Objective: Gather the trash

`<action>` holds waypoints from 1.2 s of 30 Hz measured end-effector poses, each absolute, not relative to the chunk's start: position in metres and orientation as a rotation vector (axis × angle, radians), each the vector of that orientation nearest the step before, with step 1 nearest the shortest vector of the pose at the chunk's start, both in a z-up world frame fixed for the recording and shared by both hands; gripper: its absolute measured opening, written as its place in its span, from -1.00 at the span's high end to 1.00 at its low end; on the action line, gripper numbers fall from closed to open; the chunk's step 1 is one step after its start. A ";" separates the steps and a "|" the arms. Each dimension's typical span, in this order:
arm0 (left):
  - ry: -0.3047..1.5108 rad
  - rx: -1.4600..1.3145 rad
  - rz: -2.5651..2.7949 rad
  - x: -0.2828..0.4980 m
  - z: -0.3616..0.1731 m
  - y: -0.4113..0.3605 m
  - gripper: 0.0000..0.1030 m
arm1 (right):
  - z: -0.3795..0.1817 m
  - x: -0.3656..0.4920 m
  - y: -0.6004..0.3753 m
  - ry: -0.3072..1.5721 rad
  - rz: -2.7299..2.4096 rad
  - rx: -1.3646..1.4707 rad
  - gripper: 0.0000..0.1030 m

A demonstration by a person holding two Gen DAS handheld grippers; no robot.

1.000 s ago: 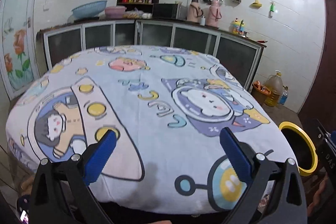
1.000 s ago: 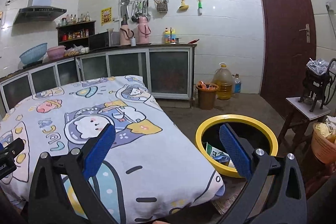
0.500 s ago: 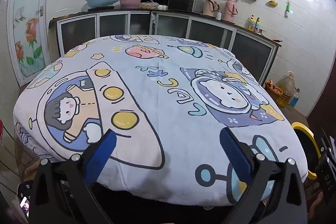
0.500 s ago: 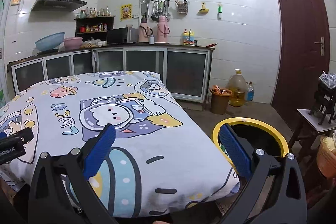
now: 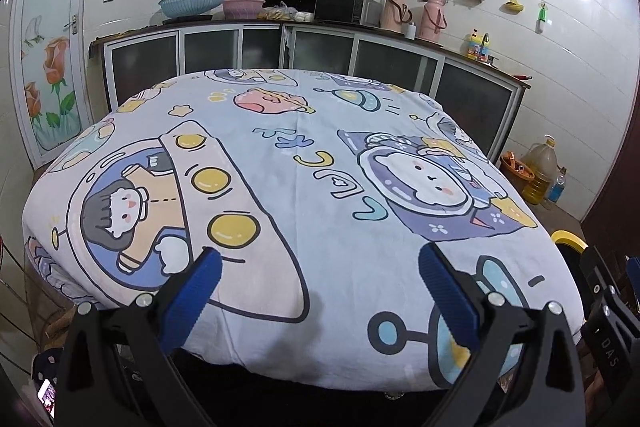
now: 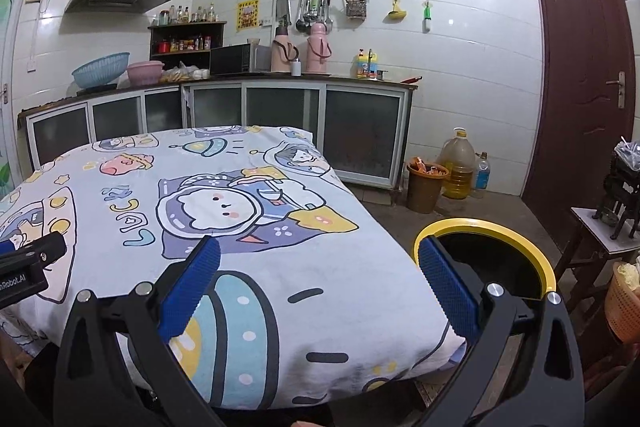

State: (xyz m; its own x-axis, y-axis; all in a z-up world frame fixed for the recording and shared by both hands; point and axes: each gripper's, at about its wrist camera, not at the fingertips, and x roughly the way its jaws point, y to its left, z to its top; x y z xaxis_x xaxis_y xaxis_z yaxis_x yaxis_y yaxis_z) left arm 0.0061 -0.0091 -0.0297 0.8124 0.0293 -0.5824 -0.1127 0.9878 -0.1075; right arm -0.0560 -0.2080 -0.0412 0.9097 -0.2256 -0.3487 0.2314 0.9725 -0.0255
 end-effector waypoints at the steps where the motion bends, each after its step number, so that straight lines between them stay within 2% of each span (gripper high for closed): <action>1: 0.619 -0.141 0.077 0.006 -0.030 -0.009 -0.85 | -0.042 -0.055 -0.207 0.360 -0.234 0.015 -0.85; 36: 0.621 -0.124 0.067 0.010 -0.031 -0.012 -0.85 | -0.048 -0.044 -0.216 0.405 -0.223 0.035 -0.85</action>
State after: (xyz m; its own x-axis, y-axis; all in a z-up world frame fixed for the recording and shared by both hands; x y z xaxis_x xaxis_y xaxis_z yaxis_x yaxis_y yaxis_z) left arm 0.0098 -0.0119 -0.0305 0.8116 0.0250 -0.5836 -0.0996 0.9904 -0.0961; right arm -0.0436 -0.2158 -0.0483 0.8949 -0.2079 -0.3949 0.2217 0.9750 -0.0107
